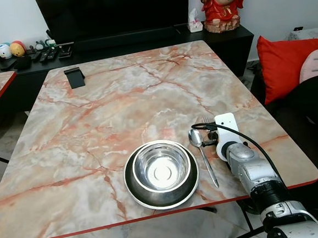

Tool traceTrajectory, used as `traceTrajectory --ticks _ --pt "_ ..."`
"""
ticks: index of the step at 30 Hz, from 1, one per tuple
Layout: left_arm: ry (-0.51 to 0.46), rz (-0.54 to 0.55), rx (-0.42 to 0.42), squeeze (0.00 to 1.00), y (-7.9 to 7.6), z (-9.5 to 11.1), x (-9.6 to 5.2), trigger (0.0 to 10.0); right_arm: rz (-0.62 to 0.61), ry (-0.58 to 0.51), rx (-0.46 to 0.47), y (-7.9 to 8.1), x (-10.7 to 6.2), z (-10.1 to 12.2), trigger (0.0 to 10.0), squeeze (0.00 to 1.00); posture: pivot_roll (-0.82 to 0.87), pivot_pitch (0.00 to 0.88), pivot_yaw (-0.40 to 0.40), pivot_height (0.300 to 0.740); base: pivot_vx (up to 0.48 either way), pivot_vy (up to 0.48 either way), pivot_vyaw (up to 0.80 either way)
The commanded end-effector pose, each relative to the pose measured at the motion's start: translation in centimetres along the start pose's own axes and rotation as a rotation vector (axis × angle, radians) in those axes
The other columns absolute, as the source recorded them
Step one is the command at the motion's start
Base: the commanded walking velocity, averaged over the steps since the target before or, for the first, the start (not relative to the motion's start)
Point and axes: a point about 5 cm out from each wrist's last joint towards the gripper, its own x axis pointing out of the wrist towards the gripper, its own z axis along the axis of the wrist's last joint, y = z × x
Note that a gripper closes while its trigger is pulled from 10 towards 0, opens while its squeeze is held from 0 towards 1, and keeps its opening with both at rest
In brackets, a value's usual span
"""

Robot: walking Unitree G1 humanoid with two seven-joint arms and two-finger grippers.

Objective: Setting the table

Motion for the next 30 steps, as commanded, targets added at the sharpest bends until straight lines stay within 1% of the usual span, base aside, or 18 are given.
traceTrajectory --ticks 1,2,3,4,10,22,23,24,25,26,27,30 --pt "0.024 0.016 0.004 0.0 0.58 -0.39 -0.29 10.0 0.013 -0.004 0.006 0.4 -0.09 0.14 10.0 0.07 -0.09 0.0 0.085 0.74 0.0 0.0 0.0" --pt "0.024 0.016 0.004 0.0 0.58 -0.39 -0.29 10.0 0.013 -0.005 0.006 0.4 -0.09 0.15 10.0 0.32 -0.09 0.0 0.084 0.74 0.0 0.0 0.0" --pt "0.023 0.016 0.004 0.0 0.58 -0.39 -0.29 10.0 0.014 -0.005 0.007 0.41 -0.09 0.15 10.0 0.47 -0.09 0.0 0.084 0.74 0.0 0.0 0.0" --pt "0.023 0.016 0.004 0.0 0.59 -0.39 -0.29 10.0 0.014 -0.005 0.007 0.42 -0.09 0.17 10.0 0.48 -0.09 0.0 0.084 0.74 0.0 0.0 0.0" --pt "0.023 0.016 0.003 0.0 0.57 -0.38 -0.28 10.0 0.012 -0.005 0.006 0.39 -0.08 0.22 10.0 0.47 -0.09 0.0 0.083 0.74 0.0 0.0 0.0" --pt "0.023 0.018 0.003 0.0 0.6 -0.35 -0.28 10.0 0.027 -0.008 0.008 0.9 -0.01 0.34 10.0 0.48 -0.09 0.0 0.084 0.74 0.0 0.0 0.0" --pt "0.023 0.018 0.003 0.0 0.61 -0.35 -0.28 10.0 0.028 -0.008 0.008 0.91 -0.01 0.33 10.0 0.64 -0.09 0.0 0.084 0.74 0.0 0.0 0.0" --pt "0.023 0.018 0.003 0.0 0.61 -0.35 -0.28 10.0 0.028 -0.008 0.007 0.92 -0.01 0.33 10.0 0.64 -0.09 0.0 0.083 0.74 0.0 0.0 0.0" --pt "0.022 0.018 0.003 0.0 0.61 -0.34 -0.28 10.0 0.028 -0.008 0.007 0.93 -0.01 0.34 10.0 0.78 -0.09 0.0 0.084 0.74 0.0 0.0 0.0" --pt "0.022 0.018 0.003 0.0 0.62 -0.34 -0.28 10.0 0.028 -0.008 0.007 0.94 -0.01 0.35 10.0 0.86 -0.09 0.0 0.084 0.74 0.0 0.0 0.0" --pt "0.022 0.019 0.003 0.0 0.62 -0.34 -0.28 10.0 0.028 -0.007 0.006 0.94 -0.01 0.33 10.0 0.88 -0.09 0.0 0.084 0.74 0.0 0.0 0.0" --pt "0.022 0.018 0.004 0.0 0.62 -0.32 -0.27 10.0 0.026 -0.006 0.005 0.93 0.0 0.28 10.0 0.87 -0.09 0.0 0.084 0.74 0.0 0.0 0.0"
